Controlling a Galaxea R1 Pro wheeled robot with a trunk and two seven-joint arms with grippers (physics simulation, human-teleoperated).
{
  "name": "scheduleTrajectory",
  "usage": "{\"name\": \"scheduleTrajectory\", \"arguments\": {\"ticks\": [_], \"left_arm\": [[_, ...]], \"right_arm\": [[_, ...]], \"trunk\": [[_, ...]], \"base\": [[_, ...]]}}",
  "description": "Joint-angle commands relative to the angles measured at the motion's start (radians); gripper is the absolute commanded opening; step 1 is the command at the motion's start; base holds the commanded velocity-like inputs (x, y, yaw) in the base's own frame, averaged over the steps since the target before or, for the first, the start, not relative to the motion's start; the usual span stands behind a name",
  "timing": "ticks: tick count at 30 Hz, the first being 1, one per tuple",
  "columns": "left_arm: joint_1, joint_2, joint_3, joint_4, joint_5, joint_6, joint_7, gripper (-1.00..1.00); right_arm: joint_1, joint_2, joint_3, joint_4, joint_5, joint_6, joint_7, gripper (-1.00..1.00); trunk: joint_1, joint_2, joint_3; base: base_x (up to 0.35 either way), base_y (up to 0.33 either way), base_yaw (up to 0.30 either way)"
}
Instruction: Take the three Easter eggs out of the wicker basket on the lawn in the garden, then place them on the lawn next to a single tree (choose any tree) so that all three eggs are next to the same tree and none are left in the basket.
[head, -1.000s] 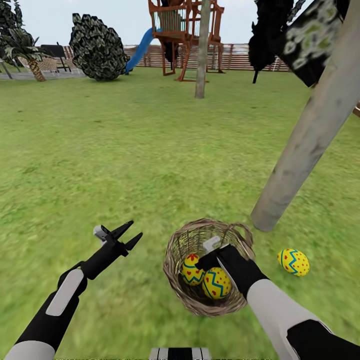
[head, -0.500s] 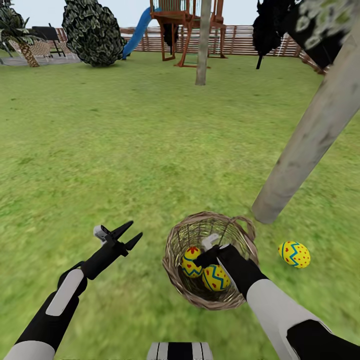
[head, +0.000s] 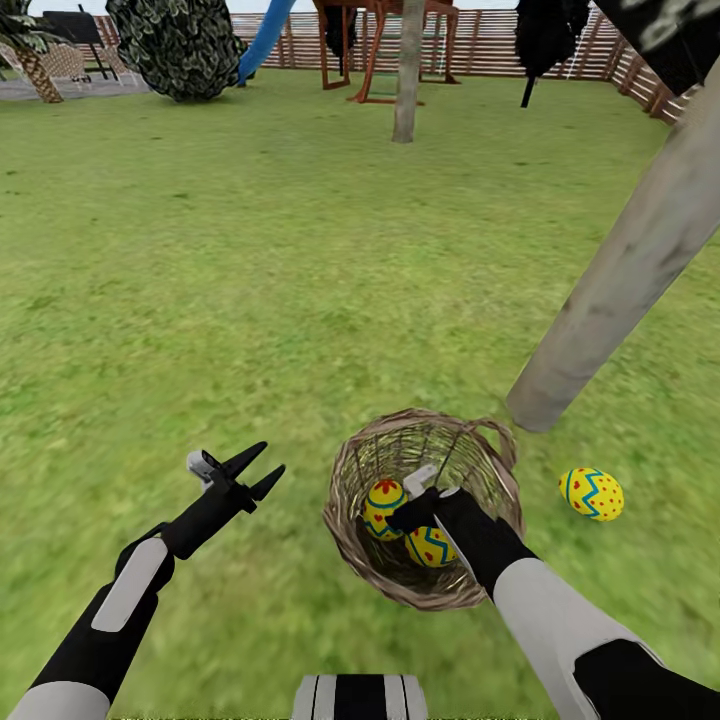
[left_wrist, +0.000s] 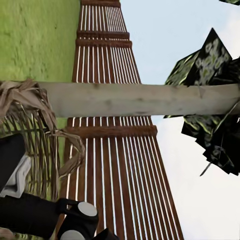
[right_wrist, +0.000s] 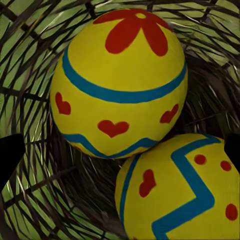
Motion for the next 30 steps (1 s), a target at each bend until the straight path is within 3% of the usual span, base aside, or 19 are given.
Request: {"name": "scheduleTrajectory", "arguments": {"ticks": [1,17,22,30], "left_arm": [[0.000,0.000,0.000,0.000,0.003,0.006,-0.001,1.00],[0.000,0.002,0.002,0.000,0.006,0.007,-0.002,1.00],[0.000,0.002,0.001,0.000,0.006,0.007,-0.002,1.00],[0.000,0.002,0.001,0.000,0.006,0.007,-0.002,1.00]], "right_arm": [[0.000,0.001,0.001,-0.004,0.011,0.004,0.006,1.00],[-0.013,0.008,0.003,-0.041,0.014,0.019,0.002,1.00],[-0.022,0.007,0.003,-0.053,0.015,0.019,-0.074,1.00],[-0.023,0.006,0.003,-0.096,0.014,0.019,-0.093,1.00]], "trunk": [[0.000,-0.001,-0.005],[0.007,-0.004,-0.067],[0.010,-0.005,-0.086],[0.010,-0.005,-0.086]], "base": [[0.000,0.000,0.000],[0.000,0.000,0.000],[0.000,0.000,0.000],[0.000,0.000,0.000]]}}
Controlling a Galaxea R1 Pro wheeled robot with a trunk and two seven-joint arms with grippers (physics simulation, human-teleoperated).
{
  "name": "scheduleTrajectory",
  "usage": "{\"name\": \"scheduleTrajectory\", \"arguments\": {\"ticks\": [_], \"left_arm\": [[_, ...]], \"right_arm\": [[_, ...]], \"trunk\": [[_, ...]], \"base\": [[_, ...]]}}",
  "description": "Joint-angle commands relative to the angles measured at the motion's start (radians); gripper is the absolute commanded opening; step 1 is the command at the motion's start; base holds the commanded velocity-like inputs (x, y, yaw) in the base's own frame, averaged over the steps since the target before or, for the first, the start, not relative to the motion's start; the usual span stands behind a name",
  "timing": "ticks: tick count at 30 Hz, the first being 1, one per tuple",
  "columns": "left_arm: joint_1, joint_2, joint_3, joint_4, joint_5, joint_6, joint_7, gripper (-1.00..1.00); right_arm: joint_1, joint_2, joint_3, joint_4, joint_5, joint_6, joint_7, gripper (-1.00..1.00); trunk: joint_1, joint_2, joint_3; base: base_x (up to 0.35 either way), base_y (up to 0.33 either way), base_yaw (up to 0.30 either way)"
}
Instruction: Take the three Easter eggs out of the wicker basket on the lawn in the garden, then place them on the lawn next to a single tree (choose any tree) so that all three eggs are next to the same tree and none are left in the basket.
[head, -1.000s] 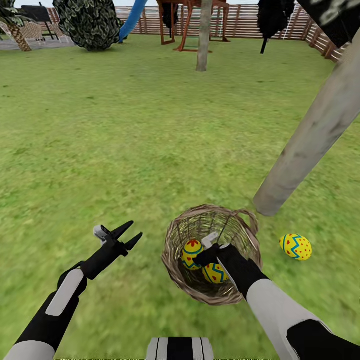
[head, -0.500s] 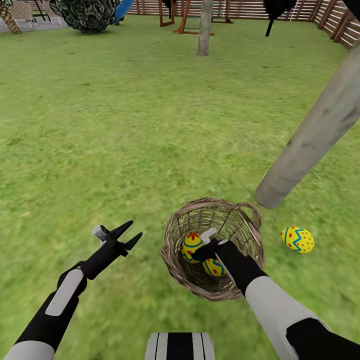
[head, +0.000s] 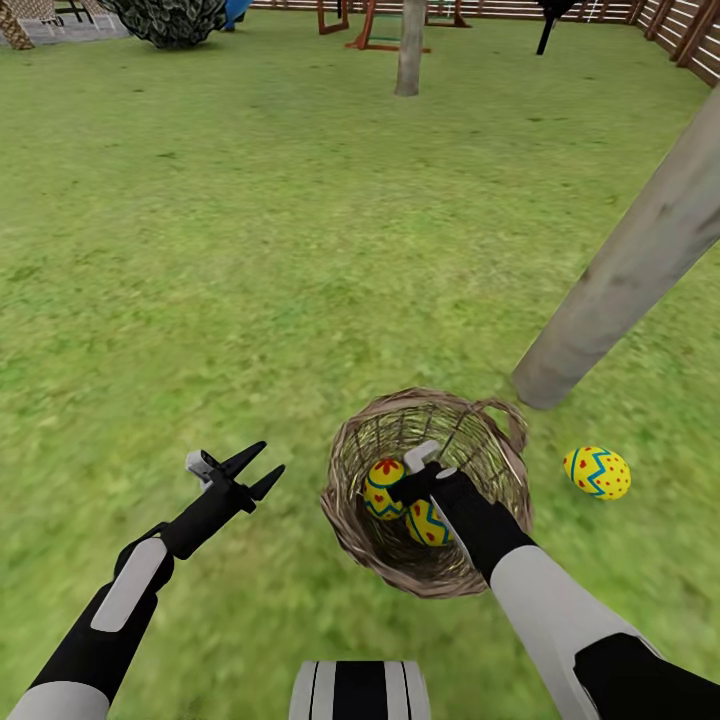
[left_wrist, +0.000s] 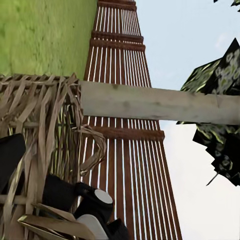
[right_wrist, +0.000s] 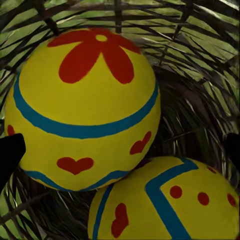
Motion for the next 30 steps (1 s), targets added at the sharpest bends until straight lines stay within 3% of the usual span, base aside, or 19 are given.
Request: {"name": "scheduleTrajectory", "arguments": {"ticks": [1,16,24,30], "left_arm": [[0.000,0.000,0.000,0.000,0.003,0.005,-0.001,1.00],[0.000,-0.001,-0.001,0.000,0.003,0.004,-0.001,1.00],[0.000,-0.002,-0.001,0.001,0.004,0.002,-0.001,1.00],[0.000,-0.002,-0.001,0.000,0.003,0.002,-0.001,1.00]], "right_arm": [[0.000,0.000,0.000,-0.004,0.011,0.005,0.006,1.00],[0.000,0.001,0.000,-0.014,0.009,0.002,0.024,1.00],[0.000,-0.001,0.000,-0.015,0.010,0.001,0.080,1.00],[0.000,-0.002,0.000,-0.035,0.010,-0.001,0.084,1.00]], "trunk": [[0.000,0.000,-0.001],[0.005,-0.003,-0.043],[0.007,-0.004,-0.063],[0.007,-0.004,-0.063]], "base": [[0.000,0.000,0.000],[0.000,0.000,0.000],[0.000,0.000,0.000],[0.000,0.000,0.000]]}}
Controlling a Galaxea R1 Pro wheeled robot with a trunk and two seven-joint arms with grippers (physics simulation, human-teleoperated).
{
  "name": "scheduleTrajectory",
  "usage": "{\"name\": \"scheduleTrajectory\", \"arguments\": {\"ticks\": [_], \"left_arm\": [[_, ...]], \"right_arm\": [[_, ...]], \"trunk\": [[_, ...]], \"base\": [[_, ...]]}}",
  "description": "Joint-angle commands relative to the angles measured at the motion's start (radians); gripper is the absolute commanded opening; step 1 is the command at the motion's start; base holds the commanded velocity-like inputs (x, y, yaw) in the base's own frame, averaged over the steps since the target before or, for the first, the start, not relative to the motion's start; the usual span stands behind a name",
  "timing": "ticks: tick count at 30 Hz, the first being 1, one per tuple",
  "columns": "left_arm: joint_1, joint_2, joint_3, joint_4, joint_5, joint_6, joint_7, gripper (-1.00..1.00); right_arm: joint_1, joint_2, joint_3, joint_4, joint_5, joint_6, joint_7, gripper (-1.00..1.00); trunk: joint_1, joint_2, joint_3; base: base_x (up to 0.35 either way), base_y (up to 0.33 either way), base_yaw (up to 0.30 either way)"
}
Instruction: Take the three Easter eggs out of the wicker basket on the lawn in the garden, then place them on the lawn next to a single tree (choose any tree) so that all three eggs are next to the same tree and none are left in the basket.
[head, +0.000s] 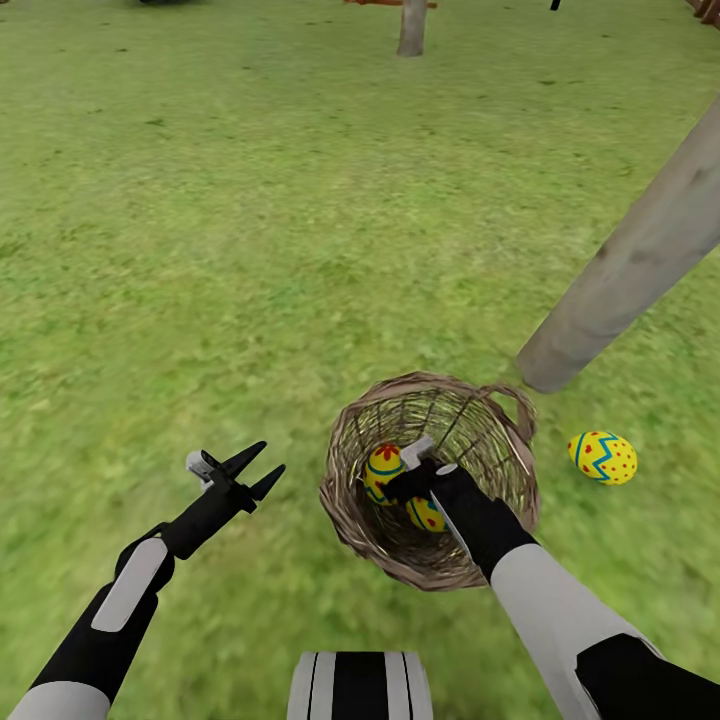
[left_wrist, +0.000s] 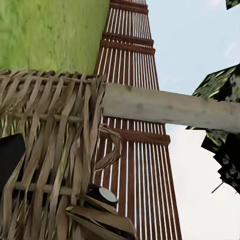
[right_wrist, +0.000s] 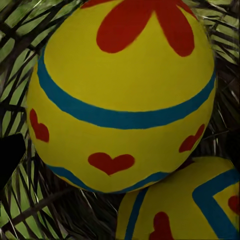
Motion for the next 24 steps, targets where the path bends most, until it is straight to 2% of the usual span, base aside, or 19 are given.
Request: {"name": "scheduleTrajectory", "arguments": {"ticks": [1,3,11,14,17,22,24], "left_arm": [[0.000,0.000,0.000,0.000,0.003,0.005,-0.001,1.00],[0.000,0.000,0.000,0.000,0.003,0.005,0.000,1.00],[0.000,0.000,0.000,0.000,0.003,0.005,-0.002,1.00],[0.000,0.000,0.000,0.001,0.002,0.005,-0.001,1.00],[0.000,-0.001,0.000,0.001,0.003,0.005,0.000,1.00],[0.000,-0.001,0.000,0.001,0.002,0.005,0.000,1.00],[0.000,-0.001,0.000,0.001,0.003,0.004,0.000,1.00]], "right_arm": [[0.000,0.000,0.000,-0.007,0.011,0.004,0.006,1.00],[0.000,0.000,0.000,-0.025,0.011,0.005,0.006,1.00],[0.000,0.000,0.000,-0.041,0.011,0.002,0.000,1.00],[0.000,0.000,0.000,-0.041,0.010,0.001,-0.001,1.00],[0.000,0.000,0.000,-0.040,0.009,0.000,-0.002,1.00],[0.000,0.000,0.000,-0.040,0.009,-0.003,-0.002,1.00],[0.000,0.000,0.000,-0.040,0.009,-0.004,-0.002,1.00]], "trunk": [[0.000,0.000,-0.004],[0.001,-0.001,-0.012],[0.001,-0.001,-0.012],[0.003,-0.002,-0.024],[0.003,-0.002,-0.024],[0.005,-0.003,-0.043],[0.005,-0.003,-0.043]], "base": [[0.000,0.000,0.000],[0.000,0.000,0.000],[0.000,0.000,0.000],[0.000,0.000,0.000],[0.000,0.000,0.000],[0.000,0.000,0.000],[0.000,0.000,0.000]]}}
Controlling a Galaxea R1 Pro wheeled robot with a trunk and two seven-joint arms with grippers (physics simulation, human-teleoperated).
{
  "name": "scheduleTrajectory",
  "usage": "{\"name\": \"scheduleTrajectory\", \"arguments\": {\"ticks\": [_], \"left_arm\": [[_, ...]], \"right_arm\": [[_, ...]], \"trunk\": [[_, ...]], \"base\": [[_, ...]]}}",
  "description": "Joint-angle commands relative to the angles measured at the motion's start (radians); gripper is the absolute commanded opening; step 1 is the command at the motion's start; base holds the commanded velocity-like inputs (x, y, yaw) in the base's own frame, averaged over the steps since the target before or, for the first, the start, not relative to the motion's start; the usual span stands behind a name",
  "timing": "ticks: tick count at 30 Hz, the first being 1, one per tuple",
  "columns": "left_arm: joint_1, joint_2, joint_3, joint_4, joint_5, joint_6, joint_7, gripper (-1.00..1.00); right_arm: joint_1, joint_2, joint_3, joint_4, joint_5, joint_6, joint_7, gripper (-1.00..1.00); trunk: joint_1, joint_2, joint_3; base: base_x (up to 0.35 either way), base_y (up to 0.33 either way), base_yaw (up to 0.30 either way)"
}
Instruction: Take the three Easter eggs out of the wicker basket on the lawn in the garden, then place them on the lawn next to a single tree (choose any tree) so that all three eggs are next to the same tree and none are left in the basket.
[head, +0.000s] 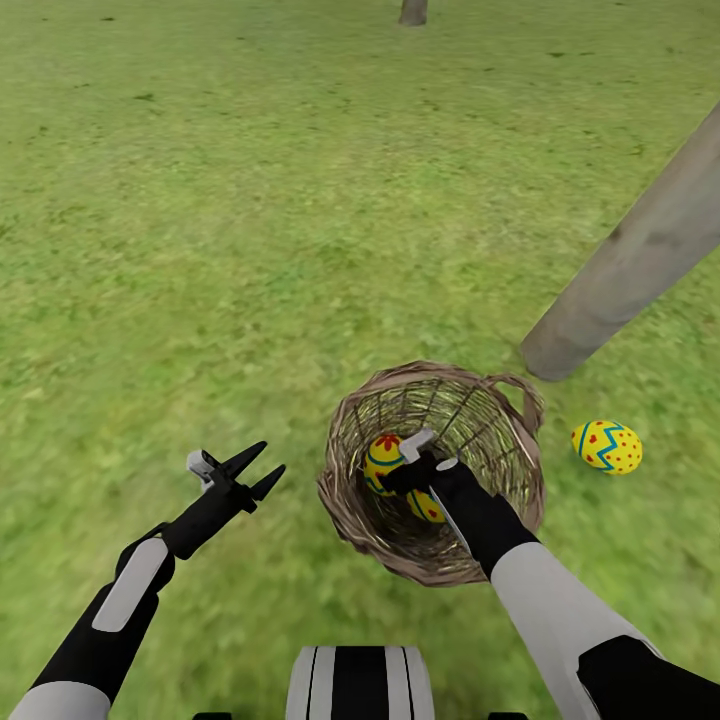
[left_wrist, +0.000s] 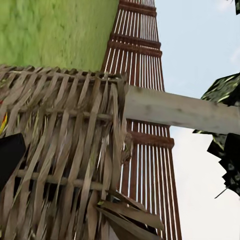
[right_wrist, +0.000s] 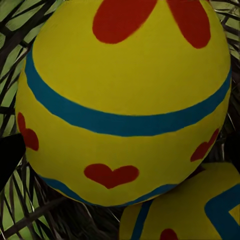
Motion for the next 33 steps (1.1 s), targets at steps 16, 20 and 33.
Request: {"name": "scheduleTrajectory", "arguments": {"ticks": [16,20,33], "left_arm": [[0.000,-0.001,0.000,0.000,0.003,0.005,-0.001,1.00],[0.000,-0.001,0.000,0.000,0.003,0.005,-0.001,1.00],[0.000,-0.001,-0.001,0.000,0.003,0.005,-0.001,1.00]], "right_arm": [[0.000,-0.001,-0.004,-0.035,0.009,0.000,0.007,1.00],[0.000,0.000,-0.003,-0.035,0.006,-0.004,0.007,1.00],[0.000,0.003,-0.004,-0.035,0.004,-0.002,0.007,1.00]], "trunk": [[0.003,-0.002,-0.032],[0.004,-0.003,-0.039],[0.005,-0.003,-0.043]], "base": [[0.000,0.000,0.000],[0.000,0.000,0.000],[0.000,0.000,0.000]]}}
